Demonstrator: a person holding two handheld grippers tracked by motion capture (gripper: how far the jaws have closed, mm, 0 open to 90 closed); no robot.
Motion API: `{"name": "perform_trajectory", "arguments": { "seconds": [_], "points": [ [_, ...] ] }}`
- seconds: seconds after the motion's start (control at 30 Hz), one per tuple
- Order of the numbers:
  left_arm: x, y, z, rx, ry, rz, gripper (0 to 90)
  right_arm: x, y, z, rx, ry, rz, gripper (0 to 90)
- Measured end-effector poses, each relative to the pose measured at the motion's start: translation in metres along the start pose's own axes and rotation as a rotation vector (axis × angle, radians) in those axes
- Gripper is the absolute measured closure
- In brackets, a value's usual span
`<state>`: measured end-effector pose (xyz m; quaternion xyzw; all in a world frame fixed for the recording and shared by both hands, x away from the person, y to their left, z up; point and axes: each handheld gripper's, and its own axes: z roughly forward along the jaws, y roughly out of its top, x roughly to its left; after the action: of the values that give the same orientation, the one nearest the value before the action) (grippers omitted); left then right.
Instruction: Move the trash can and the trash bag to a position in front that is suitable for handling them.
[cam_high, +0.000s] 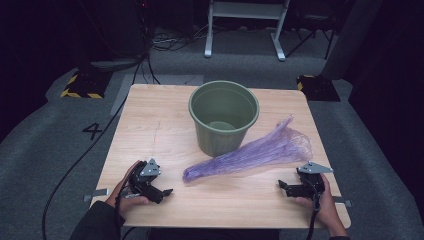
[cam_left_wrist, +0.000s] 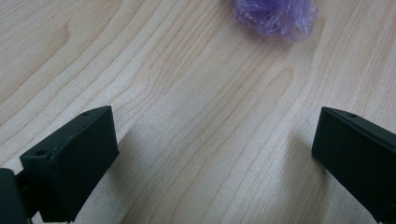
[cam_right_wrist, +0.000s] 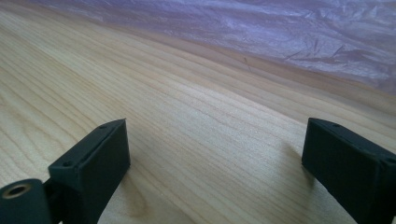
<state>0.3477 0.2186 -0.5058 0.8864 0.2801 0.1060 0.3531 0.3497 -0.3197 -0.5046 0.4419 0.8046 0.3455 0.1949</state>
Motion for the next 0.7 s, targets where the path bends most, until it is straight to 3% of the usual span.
{"name": "perform_trajectory", "arguments": {
  "seconds": [0.37, 0.53, 0.7],
  "points": [
    [0.0, 0.0, 0.0, 0.0, 0.0, 0.0, 0.0, 0.002, 0.0, -0.001, -0.013, -0.003, -0.024, 11.4],
    [0.001, -0.001, -0.001, -0.001, -0.003, 0.0, 0.3, 0.005, 0.001, -0.003, -0.035, -0.008, -0.035, 17.3],
    [0.001, -0.001, -0.001, 0.0, -0.004, 0.0, 0.3, 0.011, 0.009, -0.013, -0.086, 0.002, -0.049, 16.2]
  ]
}}
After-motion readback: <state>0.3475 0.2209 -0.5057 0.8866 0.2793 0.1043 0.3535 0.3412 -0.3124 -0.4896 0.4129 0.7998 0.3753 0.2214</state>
